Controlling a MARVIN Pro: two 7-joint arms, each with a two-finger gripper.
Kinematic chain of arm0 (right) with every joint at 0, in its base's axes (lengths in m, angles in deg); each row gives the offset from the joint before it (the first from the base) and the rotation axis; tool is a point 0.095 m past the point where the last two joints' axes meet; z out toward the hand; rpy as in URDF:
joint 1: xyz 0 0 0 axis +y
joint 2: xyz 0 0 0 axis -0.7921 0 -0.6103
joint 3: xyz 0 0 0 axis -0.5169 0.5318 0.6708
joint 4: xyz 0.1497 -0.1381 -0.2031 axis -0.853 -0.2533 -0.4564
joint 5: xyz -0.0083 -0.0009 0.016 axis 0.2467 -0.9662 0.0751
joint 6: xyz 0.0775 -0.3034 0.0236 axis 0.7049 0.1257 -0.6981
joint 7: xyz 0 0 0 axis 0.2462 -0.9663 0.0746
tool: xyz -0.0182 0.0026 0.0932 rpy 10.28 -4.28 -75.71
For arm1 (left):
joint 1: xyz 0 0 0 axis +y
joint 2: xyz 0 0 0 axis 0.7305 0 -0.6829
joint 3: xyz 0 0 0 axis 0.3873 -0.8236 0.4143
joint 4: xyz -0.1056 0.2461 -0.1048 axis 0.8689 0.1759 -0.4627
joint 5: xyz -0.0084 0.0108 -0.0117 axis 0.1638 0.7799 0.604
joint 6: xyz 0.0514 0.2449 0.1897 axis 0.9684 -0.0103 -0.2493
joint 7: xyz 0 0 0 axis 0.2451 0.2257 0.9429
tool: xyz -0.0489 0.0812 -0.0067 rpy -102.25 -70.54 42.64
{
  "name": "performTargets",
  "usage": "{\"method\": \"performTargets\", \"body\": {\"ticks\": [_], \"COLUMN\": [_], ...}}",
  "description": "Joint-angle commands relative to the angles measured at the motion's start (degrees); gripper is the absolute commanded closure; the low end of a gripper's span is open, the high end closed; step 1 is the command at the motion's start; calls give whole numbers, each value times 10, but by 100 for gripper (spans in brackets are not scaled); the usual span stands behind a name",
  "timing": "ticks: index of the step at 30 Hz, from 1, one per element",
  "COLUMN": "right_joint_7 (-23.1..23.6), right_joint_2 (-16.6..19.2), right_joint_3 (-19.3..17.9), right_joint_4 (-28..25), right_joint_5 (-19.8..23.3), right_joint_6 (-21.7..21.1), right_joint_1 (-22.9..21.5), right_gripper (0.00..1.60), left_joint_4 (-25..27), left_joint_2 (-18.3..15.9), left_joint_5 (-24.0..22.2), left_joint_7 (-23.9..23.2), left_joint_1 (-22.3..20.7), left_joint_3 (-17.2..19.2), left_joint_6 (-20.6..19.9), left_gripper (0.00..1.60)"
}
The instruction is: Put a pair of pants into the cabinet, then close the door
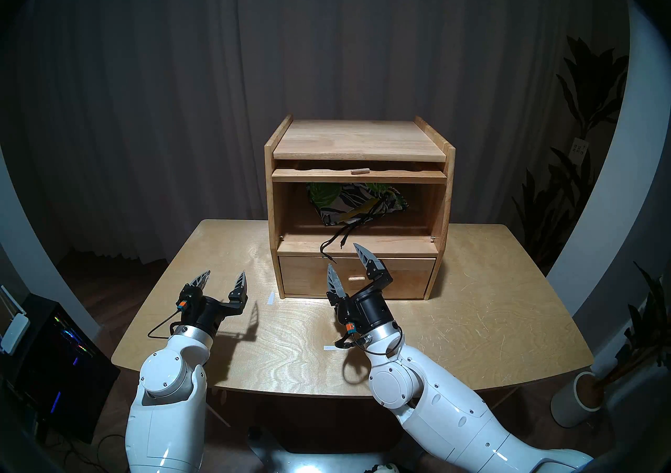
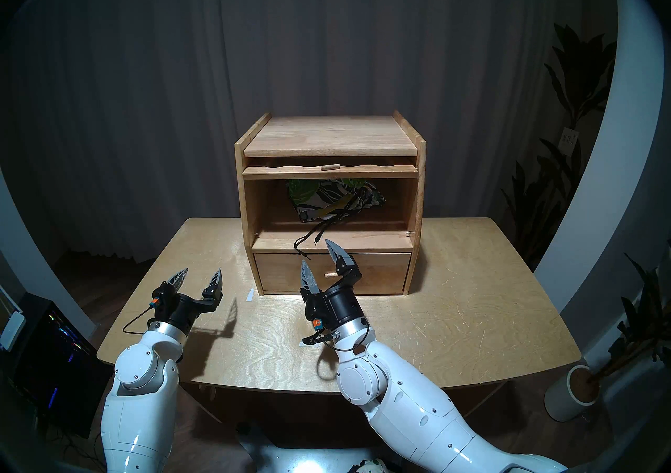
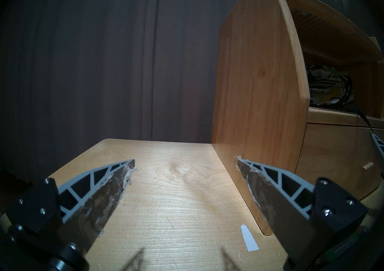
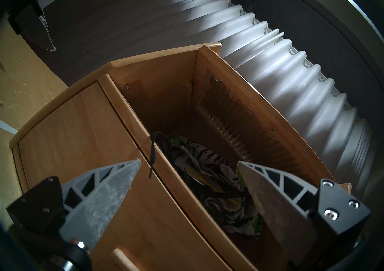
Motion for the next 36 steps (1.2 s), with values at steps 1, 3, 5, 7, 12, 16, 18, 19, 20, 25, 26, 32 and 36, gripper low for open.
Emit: {"method": "performTargets", "body": {"ticks": [1,3,5,7,12,16,18,19,20,25,26,32,36], "right_joint_7": [10,13,14,14,14,13,15,14,13,13,12,7,9], "right_joint_2": [-20,-21,-21,-21,-16,-16,-14,-14,-13,-10,-9,-8,-17], "right_joint_3": [7,9,10,9,3,-2,-4,-5,-5,-6,-5,-4,-11], "right_joint_4": [7,8,8,3,3,8,10,11,13,11,9,-10,-12], "right_joint_5": [-3,-4,-4,-5,-7,-9,-10,-10,-11,-10,-11,-13,-10], "right_joint_6": [4,4,4,1,-4,-7,-9,-8,-9,-5,-4,-1,-4], "right_joint_1": [-34,-34,-33,-32,-32,-34,-33,-32,-32,-27,-26,-20,-35], "right_gripper": [0,0,1,9,0,13,14,28,40,160,160,160,160], "left_joint_4": [13,13,13,13,13,13,14,14,14,14,14,13,13], "left_joint_2": [-1,-1,0,0,0,0,0,0,0,1,1,1,1], "left_joint_5": [-1,-1,-1,-1,0,0,0,0,0,0,0,0,0], "left_joint_7": [0,-1,-1,-1,-1,-1,-1,-1,-1,-1,-1,-2,-2], "left_joint_1": [-5,-5,-5,-5,-5,-5,-5,-5,-5,-5,-5,-5,-6], "left_joint_3": [0,0,0,0,0,1,1,1,1,1,1,1,1], "left_joint_6": [1,1,1,1,1,1,1,1,1,1,1,1,1], "left_gripper": [0,0,0,0,0,0,0,0,0,0,0,0,0]}}
